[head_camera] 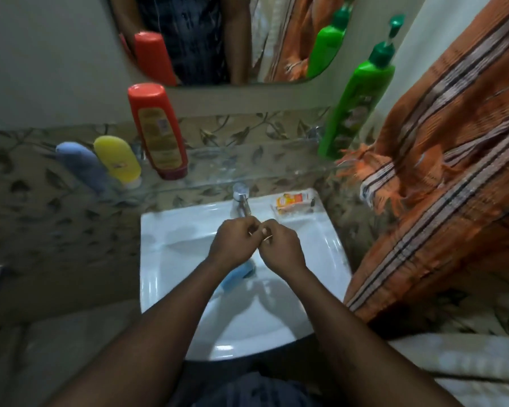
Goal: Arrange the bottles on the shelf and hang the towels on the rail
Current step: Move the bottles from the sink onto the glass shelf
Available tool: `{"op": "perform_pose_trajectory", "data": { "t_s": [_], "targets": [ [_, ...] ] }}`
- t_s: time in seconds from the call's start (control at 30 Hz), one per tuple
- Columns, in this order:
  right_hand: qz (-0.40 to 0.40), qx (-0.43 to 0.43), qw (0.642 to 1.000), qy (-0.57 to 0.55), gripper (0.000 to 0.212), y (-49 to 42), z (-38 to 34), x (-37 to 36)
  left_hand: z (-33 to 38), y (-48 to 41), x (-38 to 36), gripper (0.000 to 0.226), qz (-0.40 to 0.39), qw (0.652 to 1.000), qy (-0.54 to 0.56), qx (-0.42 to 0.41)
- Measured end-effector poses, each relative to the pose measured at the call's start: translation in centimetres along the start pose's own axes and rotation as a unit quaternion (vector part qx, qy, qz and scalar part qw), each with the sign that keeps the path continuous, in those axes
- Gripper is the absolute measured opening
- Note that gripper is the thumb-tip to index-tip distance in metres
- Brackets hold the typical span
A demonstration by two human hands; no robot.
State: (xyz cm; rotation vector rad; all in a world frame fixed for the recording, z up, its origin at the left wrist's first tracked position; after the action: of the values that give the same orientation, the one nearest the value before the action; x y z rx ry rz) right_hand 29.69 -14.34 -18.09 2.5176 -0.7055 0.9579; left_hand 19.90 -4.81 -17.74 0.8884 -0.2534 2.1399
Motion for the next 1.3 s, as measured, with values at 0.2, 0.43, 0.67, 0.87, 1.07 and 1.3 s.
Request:
{"op": "perform_pose_trajectory", "data": {
  "t_s": [0.2,0.43,0.67,0.87,1.07,1.3],
  "targets": [
    [-0.136,-0.028,0.987,0.077,0.02,0.1,3.2,-9.3,-11.4,3.5,-3.1,0.017,-0.084,0.98,-0.073,0.165],
    [-0.242,0.041,0.936,0.252,0.05,0.8,5.4,-18.0,-19.9,7.4,-7.5,0.051,-0.181,0.932,-0.219,0.225],
    [-0.235,0.087,0.897,0.364,0.047,-0.6,4.9,-20.4,-20.2,5.9,-8.7,0.027,-0.2,0.914,-0.304,0.178],
    [-0.201,0.088,0.889,0.402,0.047,-0.3,5.2,-19.5,-18.8,5.6,-7.4,0.028,-0.179,0.917,-0.339,0.113],
    [-0.201,0.036,0.927,0.313,0.045,1.1,4.9,-16.5,-16.2,5.0,-4.2,0.049,-0.107,0.986,-0.116,0.05],
    [-0.117,-0.033,0.981,0.148,0.051,2.4,3.1,-10.7,-10.2,6.4,-1.2,0.048,-0.04,0.983,0.14,0.109]
  ]
}}
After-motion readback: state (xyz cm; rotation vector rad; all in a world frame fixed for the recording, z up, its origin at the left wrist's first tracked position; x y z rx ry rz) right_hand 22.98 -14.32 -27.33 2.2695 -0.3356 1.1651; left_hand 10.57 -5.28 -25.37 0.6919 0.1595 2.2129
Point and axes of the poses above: each hand's wrist, its own y-axis away from the middle knuckle, its own x-axis out of the back of the hand, z = x × y, the point moved 8 cm from there along -y, towards the middle knuckle, and after that the axes turned 5 degrees about -z, right-handed, at the moved point
